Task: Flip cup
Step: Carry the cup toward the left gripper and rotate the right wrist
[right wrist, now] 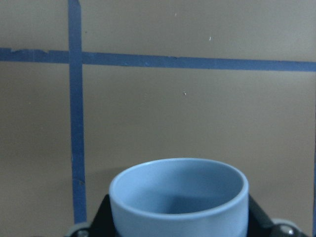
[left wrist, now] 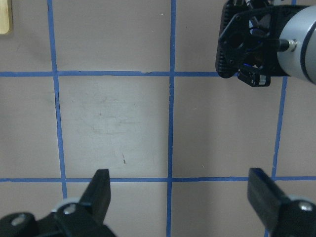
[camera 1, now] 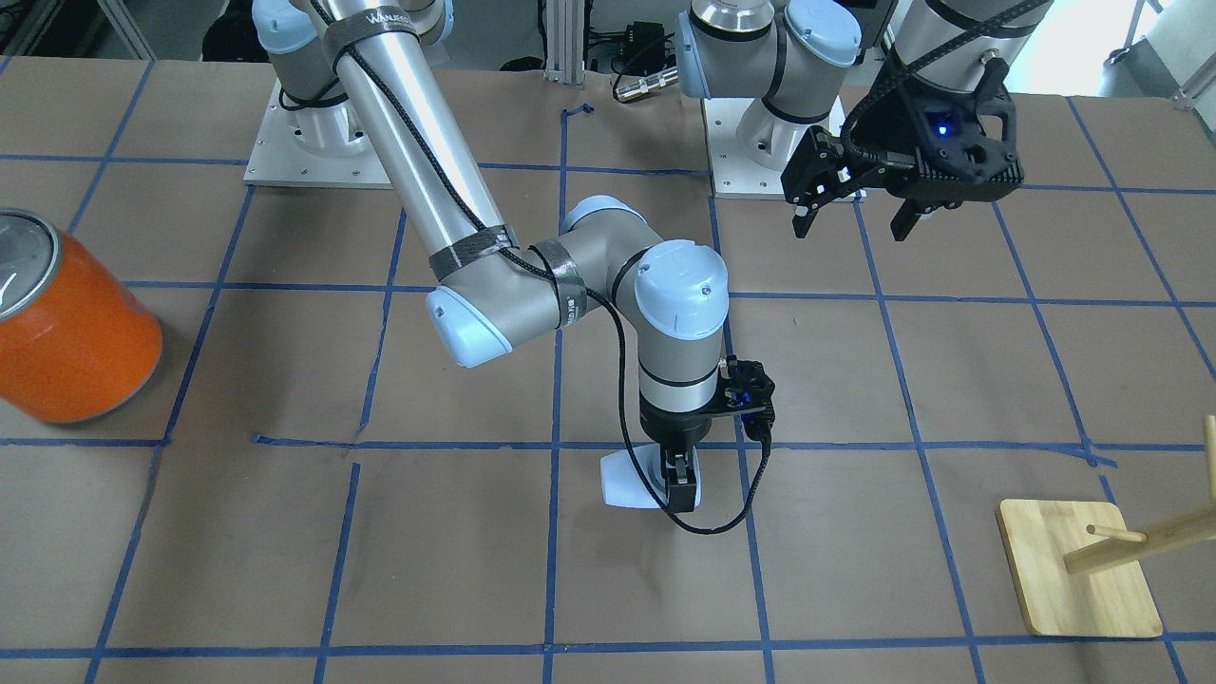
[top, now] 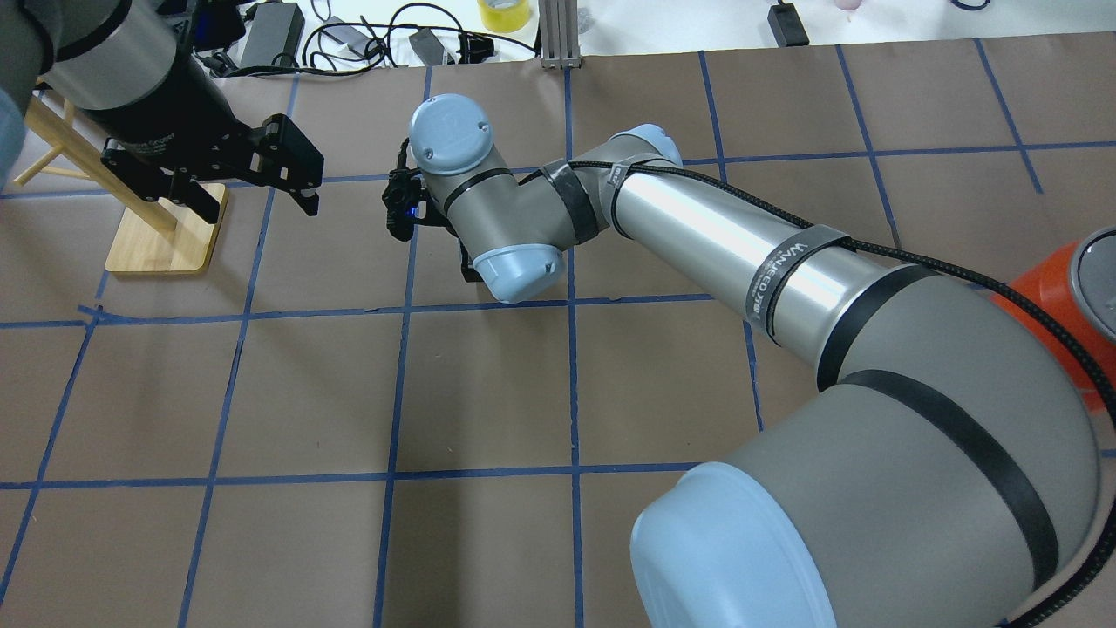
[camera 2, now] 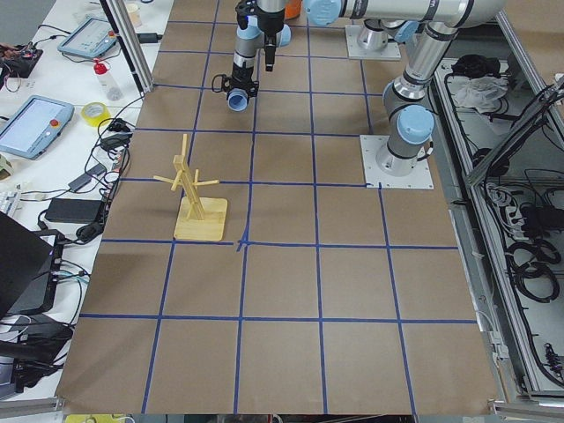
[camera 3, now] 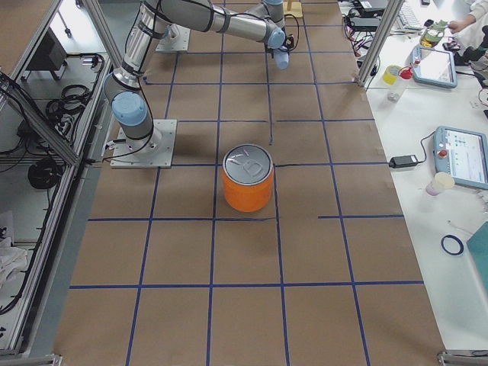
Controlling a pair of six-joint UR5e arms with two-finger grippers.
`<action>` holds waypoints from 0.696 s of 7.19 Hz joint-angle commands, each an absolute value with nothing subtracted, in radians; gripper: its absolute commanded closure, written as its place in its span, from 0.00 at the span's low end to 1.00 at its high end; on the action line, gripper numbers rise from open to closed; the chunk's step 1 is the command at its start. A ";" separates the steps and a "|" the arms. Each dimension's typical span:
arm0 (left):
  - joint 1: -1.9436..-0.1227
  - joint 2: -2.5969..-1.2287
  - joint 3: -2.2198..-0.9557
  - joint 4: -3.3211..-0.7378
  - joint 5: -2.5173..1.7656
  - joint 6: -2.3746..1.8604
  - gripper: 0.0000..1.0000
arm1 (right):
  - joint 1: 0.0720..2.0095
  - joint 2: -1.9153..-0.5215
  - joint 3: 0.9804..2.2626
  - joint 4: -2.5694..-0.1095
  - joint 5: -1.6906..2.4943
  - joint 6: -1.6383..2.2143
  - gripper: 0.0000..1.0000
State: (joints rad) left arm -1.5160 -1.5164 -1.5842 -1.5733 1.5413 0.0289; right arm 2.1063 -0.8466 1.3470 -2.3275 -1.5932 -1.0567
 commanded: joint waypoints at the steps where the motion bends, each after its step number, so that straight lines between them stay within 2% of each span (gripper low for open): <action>1: -1.517 -1.522 -1.585 -1.572 1.542 0.025 0.00 | 2.111 -0.845 1.347 -2.330 -1.566 -1.061 1.00; 3: -1.516 -1.520 -1.585 -1.572 1.537 0.025 0.00 | 2.111 -0.828 1.347 -2.333 -1.566 -1.084 1.00; 4: -1.516 -1.520 -1.585 -1.572 1.539 0.026 0.00 | 2.111 -0.827 1.347 -2.335 -1.566 -1.083 0.86; 5: -1.516 -1.522 -1.585 -1.572 1.539 0.026 0.00 | 2.111 -0.825 1.347 -2.335 -1.566 -1.077 0.83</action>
State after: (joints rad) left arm -1.5157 -1.5205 -1.5846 -1.5725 1.5388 0.0256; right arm 2.1107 -0.8281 1.3468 -2.3339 -1.5664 -1.0796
